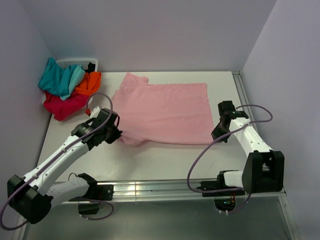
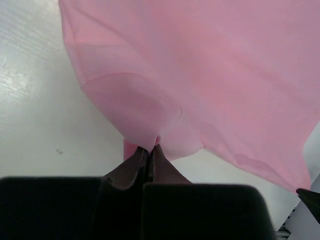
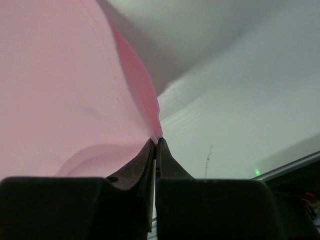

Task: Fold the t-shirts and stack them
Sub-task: Fold the flattened tshirt in 1/3 of the way

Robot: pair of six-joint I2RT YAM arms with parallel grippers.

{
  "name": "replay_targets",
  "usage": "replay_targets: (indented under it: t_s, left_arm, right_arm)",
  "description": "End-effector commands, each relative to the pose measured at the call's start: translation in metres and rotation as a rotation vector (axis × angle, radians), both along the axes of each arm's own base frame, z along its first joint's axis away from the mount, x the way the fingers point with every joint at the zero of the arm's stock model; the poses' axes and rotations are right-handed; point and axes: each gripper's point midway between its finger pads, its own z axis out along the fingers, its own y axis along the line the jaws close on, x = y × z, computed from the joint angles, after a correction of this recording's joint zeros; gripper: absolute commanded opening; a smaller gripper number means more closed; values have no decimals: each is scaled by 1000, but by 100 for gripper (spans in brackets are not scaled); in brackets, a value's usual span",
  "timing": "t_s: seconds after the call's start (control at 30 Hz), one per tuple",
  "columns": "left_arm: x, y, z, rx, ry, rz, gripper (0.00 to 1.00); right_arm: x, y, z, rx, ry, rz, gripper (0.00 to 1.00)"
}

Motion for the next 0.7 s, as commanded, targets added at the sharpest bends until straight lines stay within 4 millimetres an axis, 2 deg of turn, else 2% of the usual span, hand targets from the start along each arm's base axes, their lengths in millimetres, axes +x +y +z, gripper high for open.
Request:
replay_targets:
  t_s: [0.0, 0.03, 0.17, 0.2, 0.23, 0.27, 0.3, 0.33, 0.37, 0.4, 0.43, 0.47, 0.5, 0.53, 0.57, 0.6, 0.63, 0.67]
  left_arm:
    - [25, -5, 23, 11, -45, -18, 0]
    - [32, -7, 30, 13, -62, -34, 0]
    - [63, 0, 34, 14, -62, -21, 0]
    - [70, 0, 29, 24, -45, -21, 0]
    - [78, -2, 34, 20, -61, -38, 0]
    - [87, 2, 34, 20, -62, -28, 0]
    - [94, 2, 26, 30, -36, -31, 0]
    - [104, 1, 26, 26, -44, -35, 0]
    - [116, 4, 32, 21, -58, -40, 0]
    - [127, 4, 19, 28, -27, -41, 0]
    - [148, 1, 29, 23, -73, -57, 0]
    - [162, 7, 28, 18, -74, -49, 0]
    - [179, 7, 4, 33, -23, -51, 13]
    - [207, 12, 19, 31, -70, -56, 29]
    - [221, 15, 14, 38, -52, -53, 52]
    - [236, 19, -17, 62, 19, -48, 84]
    - [265, 20, 9, 67, -50, -48, 98]
    - [275, 25, 8, 78, -40, -31, 99]
  right_arm:
    - [23, -7, 19, -28, -38, -11, 0]
    - [33, -7, 27, -31, -58, -10, 0]
    - [57, -7, 36, -34, -61, -6, 0]
    - [62, -7, 39, -33, -66, -4, 0]
    - [72, -7, 46, -31, -86, -3, 0]
    - [77, -6, 44, -30, -74, -2, 0]
    - [83, -6, 45, -30, -75, -1, 0]
    - [93, -7, 53, -32, -96, -2, 0]
    - [99, -7, 47, -33, -75, -3, 0]
    - [112, -7, 53, -37, -100, -6, 0]
    - [121, -7, 52, -36, -104, -9, 0]
    - [130, -16, 39, -34, -67, -38, 0]
    - [141, -14, 36, -20, -68, -43, 0]
    - [165, -11, 31, 0, -75, -34, 9]
    - [179, -9, 31, 21, -88, -24, 27]
    - [206, -7, 46, 30, -147, -19, 47]
    - [214, -6, 46, 36, -140, -13, 99]
    - [225, -7, 39, 37, -125, -6, 100]
